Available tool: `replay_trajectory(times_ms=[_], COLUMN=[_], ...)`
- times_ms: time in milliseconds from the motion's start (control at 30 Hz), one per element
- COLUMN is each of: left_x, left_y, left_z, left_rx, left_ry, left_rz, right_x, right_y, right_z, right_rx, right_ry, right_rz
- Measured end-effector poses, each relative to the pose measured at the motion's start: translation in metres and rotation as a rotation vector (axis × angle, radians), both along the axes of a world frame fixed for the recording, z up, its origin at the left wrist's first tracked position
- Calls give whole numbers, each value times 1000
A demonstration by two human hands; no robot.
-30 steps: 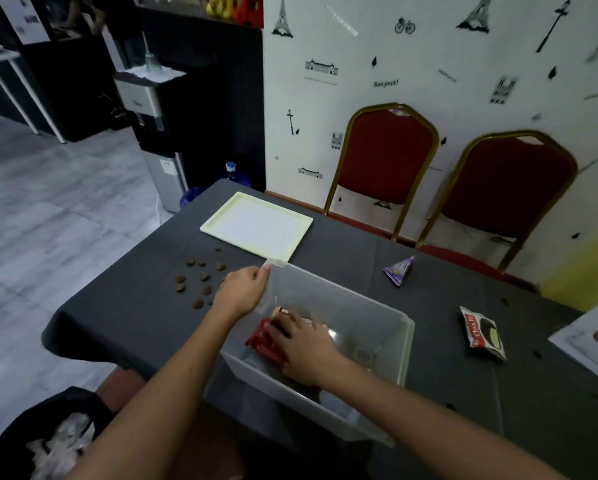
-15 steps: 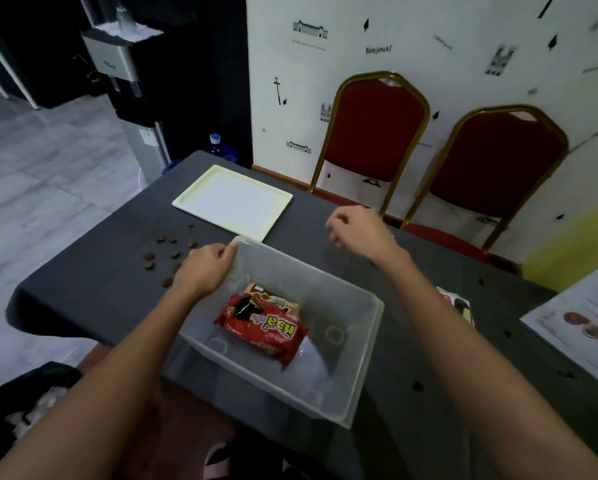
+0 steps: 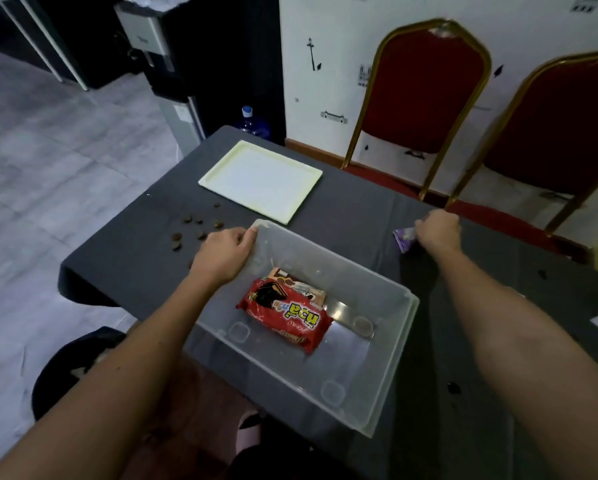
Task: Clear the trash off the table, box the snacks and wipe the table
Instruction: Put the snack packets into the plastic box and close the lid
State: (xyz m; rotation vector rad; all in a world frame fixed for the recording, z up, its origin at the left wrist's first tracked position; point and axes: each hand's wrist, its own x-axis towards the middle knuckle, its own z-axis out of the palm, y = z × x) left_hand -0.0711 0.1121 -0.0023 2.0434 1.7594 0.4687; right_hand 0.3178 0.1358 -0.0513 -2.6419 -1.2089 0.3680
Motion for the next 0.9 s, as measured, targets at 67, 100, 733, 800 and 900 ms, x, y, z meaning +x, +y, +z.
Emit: replay_trajectory(times_ms=[67,100,733,800,900], left_x=[-1,-1,4,6,8], left_y=[-2,-3,-7,-8,-8], left_z=[0,0,9,11,12], left_rx=[0,0,-73,-75,-60], left_ry=[-4,-7,-40,-15,18], left_rz=[-4,-8,9,-6,-33], right_x=[-8,-13,-267,-278,-283], right_y=[-1,0,-131,-140,-142], right_z=[11,21,75,61,53], right_rx=[59,85,-239,-218,-285], right_ry=[19,44,738,635,447], right_rz=[-23,-10,584,617,716])
